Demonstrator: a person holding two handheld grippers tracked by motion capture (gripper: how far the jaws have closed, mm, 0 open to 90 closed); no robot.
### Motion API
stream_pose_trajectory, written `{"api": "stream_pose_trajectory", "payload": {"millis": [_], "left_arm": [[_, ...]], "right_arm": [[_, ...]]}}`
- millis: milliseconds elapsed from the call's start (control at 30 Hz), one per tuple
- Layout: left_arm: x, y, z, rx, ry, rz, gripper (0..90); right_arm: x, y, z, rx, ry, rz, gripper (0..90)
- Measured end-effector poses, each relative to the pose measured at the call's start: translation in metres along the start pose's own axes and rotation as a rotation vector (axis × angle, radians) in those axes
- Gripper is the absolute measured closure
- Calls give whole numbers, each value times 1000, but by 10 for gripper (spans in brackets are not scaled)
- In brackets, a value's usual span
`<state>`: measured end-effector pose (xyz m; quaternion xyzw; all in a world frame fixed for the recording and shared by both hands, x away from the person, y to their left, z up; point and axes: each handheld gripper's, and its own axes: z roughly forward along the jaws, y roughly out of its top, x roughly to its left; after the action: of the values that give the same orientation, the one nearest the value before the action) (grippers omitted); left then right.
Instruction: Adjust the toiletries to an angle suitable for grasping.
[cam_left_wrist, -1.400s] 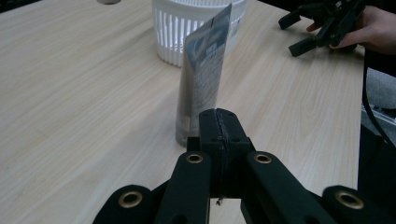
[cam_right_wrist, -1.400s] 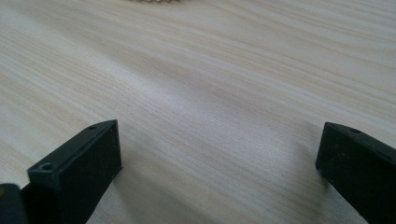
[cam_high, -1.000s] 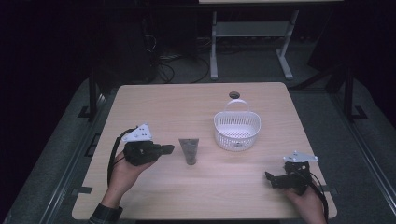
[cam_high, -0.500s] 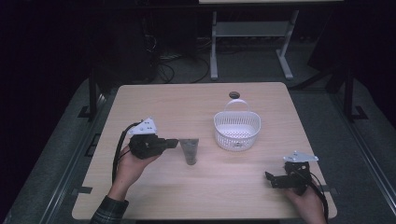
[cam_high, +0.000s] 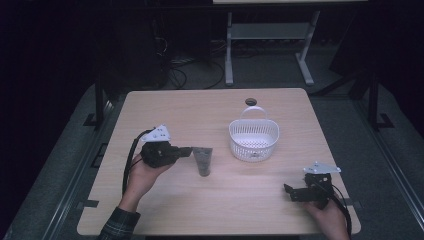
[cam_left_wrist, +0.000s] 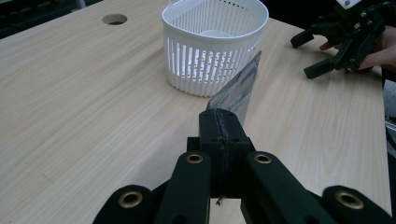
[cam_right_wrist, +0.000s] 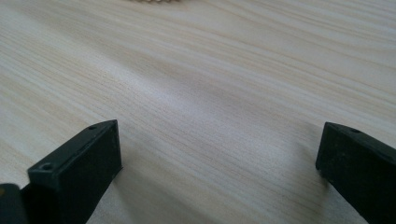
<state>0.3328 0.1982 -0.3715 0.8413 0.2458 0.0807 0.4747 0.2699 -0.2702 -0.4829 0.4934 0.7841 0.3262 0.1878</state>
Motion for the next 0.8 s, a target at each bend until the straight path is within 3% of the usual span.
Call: {"api": "stream_pose_trajectory", "payload": {"millis": [800], "left_arm": [[10, 11, 10, -5, 25, 3, 896]], "right_arm": [[0, 0, 0, 0, 1, -2, 0]]}}
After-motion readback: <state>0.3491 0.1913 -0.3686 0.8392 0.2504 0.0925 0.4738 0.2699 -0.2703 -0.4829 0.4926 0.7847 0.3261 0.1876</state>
